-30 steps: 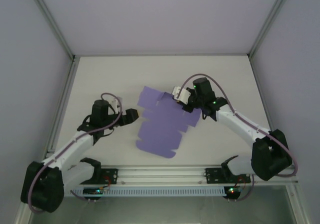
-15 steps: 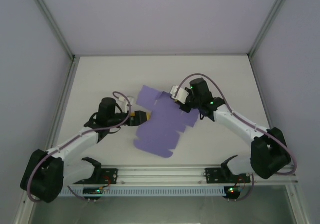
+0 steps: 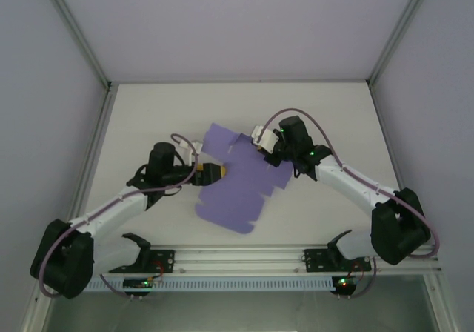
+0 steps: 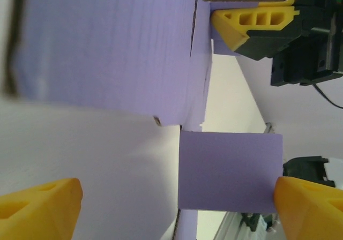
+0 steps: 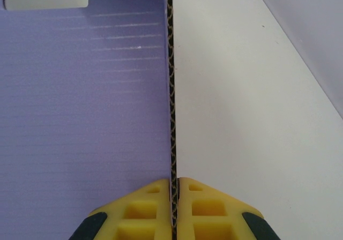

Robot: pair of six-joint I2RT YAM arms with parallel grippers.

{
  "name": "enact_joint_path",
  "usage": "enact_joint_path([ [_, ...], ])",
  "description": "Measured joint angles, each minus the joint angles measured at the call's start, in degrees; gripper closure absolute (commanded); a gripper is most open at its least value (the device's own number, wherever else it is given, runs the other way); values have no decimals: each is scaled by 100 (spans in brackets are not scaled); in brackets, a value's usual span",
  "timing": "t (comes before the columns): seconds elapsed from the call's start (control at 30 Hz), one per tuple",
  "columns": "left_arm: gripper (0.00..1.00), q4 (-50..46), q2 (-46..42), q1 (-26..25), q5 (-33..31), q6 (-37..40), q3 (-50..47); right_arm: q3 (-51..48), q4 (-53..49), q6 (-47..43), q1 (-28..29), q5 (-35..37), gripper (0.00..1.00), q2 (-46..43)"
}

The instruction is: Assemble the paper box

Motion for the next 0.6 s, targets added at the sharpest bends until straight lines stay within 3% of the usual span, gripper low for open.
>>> enact_joint_path([
  [0.13,5,-669,-404,42,-535,122,146,0,0,20,-2,-24,100,0],
  [0.27,5,-1187,-678,503,-831,118,186,0,-4,22,-22,-50,100,-2],
  [0.4,5,-1451,-691,986,-964,98,74,0,-46,22,-70,-83,100,-2],
  [0.6,7,-1434,-511,1043,-837,103,-63,0,-90,22,-116,-92,100,0],
])
